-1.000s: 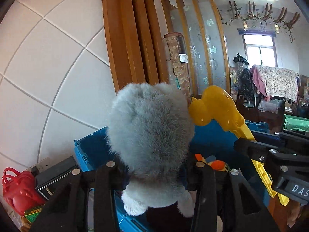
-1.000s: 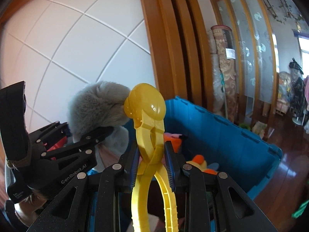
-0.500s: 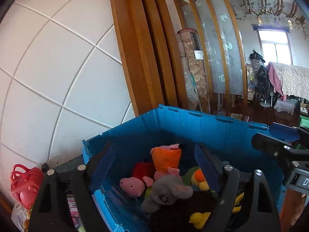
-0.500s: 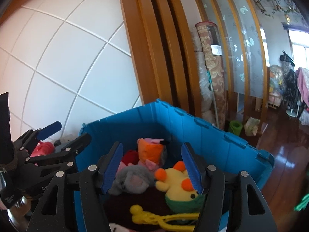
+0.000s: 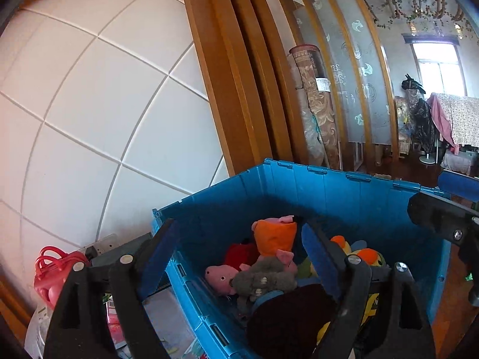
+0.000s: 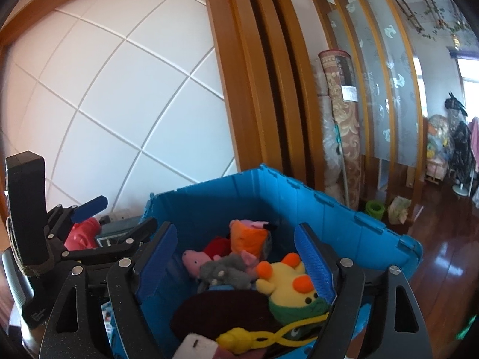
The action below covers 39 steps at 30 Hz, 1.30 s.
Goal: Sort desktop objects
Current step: 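Move both grippers back over the pile of objects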
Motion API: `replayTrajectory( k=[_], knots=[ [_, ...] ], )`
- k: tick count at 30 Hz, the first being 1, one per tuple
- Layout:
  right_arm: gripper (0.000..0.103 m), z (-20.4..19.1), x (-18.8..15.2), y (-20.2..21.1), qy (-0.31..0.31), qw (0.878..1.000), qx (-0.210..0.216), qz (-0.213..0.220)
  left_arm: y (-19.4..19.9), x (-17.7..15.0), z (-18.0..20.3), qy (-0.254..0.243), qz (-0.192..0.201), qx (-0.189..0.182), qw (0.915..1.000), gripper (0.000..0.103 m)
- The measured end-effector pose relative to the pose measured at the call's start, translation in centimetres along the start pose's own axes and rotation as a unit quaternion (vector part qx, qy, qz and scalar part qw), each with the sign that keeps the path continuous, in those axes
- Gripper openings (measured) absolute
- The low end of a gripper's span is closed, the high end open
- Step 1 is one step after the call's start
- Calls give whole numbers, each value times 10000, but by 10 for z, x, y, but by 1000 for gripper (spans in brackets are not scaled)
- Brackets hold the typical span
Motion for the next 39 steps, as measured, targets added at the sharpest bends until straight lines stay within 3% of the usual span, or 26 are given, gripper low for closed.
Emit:
replayTrajectory(
  k=[10, 16, 21, 28, 35, 39],
  knots=[
    [90, -40, -12, 1, 190, 9991, 381, -47, 27, -32, -42, 309, -47, 372, 9988, 84],
    [99, -95, -16, 15, 496, 9962, 701, 146, 55, -71, -97, 591, -63, 719, 9956, 84],
    [102, -168, -30, 16, 924, 9885, 1194, 116, 78, -127, -158, 945, -235, 975, 9905, 84],
    [103, -280, -92, -9, 1375, 9721, 1819, -549, 104, -223, -245, 1192, -776, 1291, 9814, 84],
    [103, -367, -172, -41, 1474, 9559, 2151, -1348, 137, -326, -335, 1577, -1441, 1747, 9612, 84],
    [103, -408, -222, -54, 1527, 9448, 2312, -1749, 143, -369, -366, 1627, -1785, 1886, 9519, 84]
  ],
)
Point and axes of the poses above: each gripper's, at about its wrist camera, not at the fingertips, and y roughly against the way its jaws point, z to its right, x to its top, the point moved 10 cm from there along -y, roughly the way its jaws point, and after that the axes turned 4 degrees about -z, right-handed, at the moved point
